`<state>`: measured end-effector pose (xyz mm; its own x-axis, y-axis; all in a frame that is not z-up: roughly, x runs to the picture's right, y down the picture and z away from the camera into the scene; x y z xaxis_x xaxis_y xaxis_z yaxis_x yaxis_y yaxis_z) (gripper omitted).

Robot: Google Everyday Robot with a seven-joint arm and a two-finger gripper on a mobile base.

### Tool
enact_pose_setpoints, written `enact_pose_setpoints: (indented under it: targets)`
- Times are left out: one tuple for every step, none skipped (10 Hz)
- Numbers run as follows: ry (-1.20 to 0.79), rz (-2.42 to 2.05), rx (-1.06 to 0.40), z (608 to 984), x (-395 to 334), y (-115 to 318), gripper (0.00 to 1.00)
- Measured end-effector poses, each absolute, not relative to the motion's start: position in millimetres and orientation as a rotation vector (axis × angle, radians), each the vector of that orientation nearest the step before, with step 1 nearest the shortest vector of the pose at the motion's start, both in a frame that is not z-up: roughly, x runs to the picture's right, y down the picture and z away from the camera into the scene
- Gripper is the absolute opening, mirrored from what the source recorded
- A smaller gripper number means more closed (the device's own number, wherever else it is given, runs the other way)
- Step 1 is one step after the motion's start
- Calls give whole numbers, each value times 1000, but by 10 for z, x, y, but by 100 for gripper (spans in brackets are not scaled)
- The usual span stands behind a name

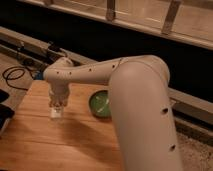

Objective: Place the bottle in the ceramic bowl

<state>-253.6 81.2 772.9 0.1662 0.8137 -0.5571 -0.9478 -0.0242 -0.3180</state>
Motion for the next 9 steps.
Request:
enact_pose_setpoints:
  targets:
    - [237, 1415, -720, 7748, -2570, 809, 0]
    - [234, 1409, -708, 7781, -2644, 748, 0]
    - [232, 1417, -695, 7823, -2668, 652, 0]
    - [234, 1433, -681, 7870, -2619, 557, 0]
    - [229, 1457, -649, 7959, -2450, 374, 0]
    - [223, 1477, -632, 8014, -2300, 247, 0]
    - [212, 1503, -602, 8082, -2061, 91, 0]
    - [199, 1538, -576, 8114, -1779, -36, 0]
    - [180, 1582, -546, 8104, -1415, -109, 0]
